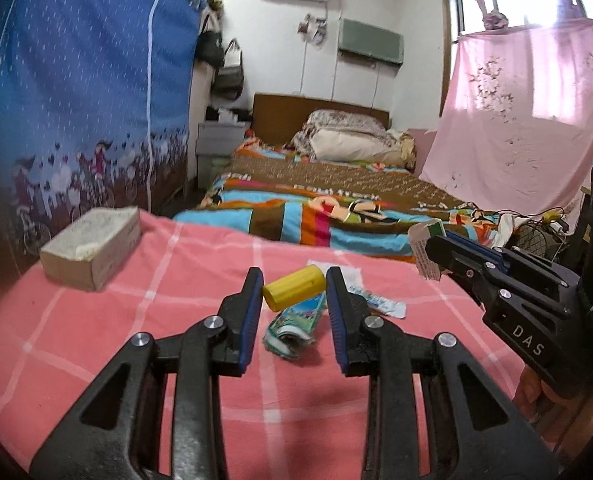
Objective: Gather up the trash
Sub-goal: 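Grasp the yellow cylinder with the left tool while the right tool grasps a white packet, then carry the yellow cylinder and white packet over the orange bucket and open both tools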
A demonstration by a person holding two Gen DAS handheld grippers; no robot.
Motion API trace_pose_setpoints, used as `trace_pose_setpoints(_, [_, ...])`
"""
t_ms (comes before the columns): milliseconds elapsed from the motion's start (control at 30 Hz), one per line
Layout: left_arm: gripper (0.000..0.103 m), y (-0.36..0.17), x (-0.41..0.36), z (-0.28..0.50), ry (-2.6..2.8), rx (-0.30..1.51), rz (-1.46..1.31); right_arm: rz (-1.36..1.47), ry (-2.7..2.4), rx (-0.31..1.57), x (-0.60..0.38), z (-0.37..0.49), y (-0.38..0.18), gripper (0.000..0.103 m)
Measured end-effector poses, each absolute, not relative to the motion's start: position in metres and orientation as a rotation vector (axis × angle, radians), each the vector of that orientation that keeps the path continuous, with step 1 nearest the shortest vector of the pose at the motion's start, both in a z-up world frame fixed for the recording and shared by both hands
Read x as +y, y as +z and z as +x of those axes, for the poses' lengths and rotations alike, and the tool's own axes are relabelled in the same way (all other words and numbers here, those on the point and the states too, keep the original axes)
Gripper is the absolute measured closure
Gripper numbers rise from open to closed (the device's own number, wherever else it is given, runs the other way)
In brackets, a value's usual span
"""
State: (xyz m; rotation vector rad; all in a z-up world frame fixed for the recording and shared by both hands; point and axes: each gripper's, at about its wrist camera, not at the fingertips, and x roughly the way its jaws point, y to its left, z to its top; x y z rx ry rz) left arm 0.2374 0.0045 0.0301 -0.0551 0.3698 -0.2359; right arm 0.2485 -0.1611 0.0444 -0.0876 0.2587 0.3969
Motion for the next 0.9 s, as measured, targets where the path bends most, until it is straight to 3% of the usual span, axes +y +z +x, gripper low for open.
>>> trace_pose_setpoints(333, [0.068, 0.044, -0.017, 0.203, -0.236, 0.182, -0.006, -0.073, 0.345, 0.117, -0.177, 0.22, 0.056, 0.096])
trace_pose_setpoints(900, [0.068, 0.07, -0.08, 0.186, -0.334, 0.074, -0.019, -0.005, 0.184, -0.049, -0.241, 0.181, 0.09, 0.095])
